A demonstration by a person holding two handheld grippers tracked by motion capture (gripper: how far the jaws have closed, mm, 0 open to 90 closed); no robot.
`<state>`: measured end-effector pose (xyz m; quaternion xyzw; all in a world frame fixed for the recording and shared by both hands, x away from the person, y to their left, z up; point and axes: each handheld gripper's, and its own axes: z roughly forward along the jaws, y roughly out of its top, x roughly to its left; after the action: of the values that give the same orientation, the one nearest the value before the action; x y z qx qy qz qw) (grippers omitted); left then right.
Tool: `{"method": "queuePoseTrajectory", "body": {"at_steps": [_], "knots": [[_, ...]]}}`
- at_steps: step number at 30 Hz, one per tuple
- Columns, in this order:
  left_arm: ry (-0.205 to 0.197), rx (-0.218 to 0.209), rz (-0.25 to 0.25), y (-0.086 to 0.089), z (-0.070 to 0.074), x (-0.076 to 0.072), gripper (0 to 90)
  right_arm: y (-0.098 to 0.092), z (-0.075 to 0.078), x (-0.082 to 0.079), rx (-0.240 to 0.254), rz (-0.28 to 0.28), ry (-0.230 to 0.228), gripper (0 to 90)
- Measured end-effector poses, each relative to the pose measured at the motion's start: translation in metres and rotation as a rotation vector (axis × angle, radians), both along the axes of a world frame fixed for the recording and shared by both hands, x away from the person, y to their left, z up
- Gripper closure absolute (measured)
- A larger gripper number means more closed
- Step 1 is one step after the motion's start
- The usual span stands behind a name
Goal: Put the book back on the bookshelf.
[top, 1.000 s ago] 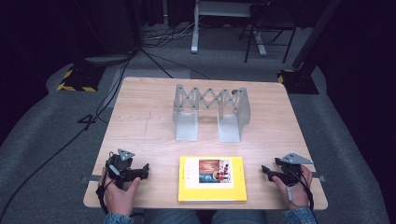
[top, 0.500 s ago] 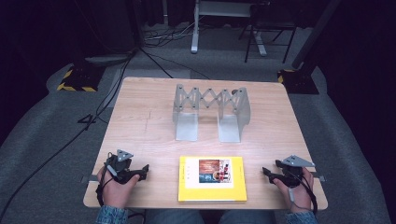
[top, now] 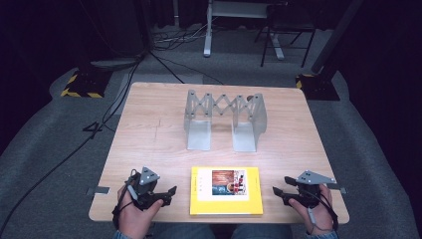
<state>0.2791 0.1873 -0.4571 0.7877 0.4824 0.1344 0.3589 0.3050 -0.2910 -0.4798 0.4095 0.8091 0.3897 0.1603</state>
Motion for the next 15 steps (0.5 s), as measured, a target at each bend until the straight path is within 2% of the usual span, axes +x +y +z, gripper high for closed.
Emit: {"method": "queuePoseTrajectory", "body": {"at_steps": [1,2,3,4,6,7,8,9,11,12,15], "knots": [[-0.001,-0.004,-0.018,-0.005,0.001,-0.002,24.5,0.000,0.000,0.000,0.000,0.000,0.000,35.4],[-0.002,-0.010,-0.056,-0.015,0.003,-0.006,24.6,0.005,0.001,-0.002,0.011,0.023,0.011,35.8],[-0.002,-0.010,-0.056,-0.015,0.003,-0.006,24.9,0.005,0.001,-0.002,0.011,0.023,0.011,35.8],[0.002,-0.032,-0.093,-0.025,0.003,-0.008,25.3,0.009,0.003,-0.004,0.038,0.043,0.013,35.8],[0.010,-0.033,-0.110,-0.029,0.002,-0.009,25.5,0.012,0.004,-0.005,0.049,0.055,0.012,35.5],[0.012,-0.030,-0.129,-0.034,0.000,-0.009,25.7,0.015,0.005,-0.006,0.053,0.064,0.016,34.7],[0.036,-0.029,-0.150,-0.043,-0.006,-0.010,25.6,0.023,0.006,-0.006,0.048,0.092,0.029,32.1],[0.036,-0.029,-0.150,-0.043,-0.006,-0.010,25.6,0.023,0.006,-0.006,0.048,0.092,0.029,32.1],[0.043,-0.028,-0.188,-0.049,-0.014,-0.008,25.4,0.031,0.004,-0.007,0.037,0.127,0.052,30.1],[0.041,-0.034,-0.196,-0.050,-0.017,-0.008,25.4,0.037,0.002,-0.007,0.032,0.146,0.064,29.2],[0.071,-0.046,-0.190,-0.052,-0.026,-0.006,25.9,0.045,-0.002,-0.008,0.026,0.173,0.086,28.1]]}}
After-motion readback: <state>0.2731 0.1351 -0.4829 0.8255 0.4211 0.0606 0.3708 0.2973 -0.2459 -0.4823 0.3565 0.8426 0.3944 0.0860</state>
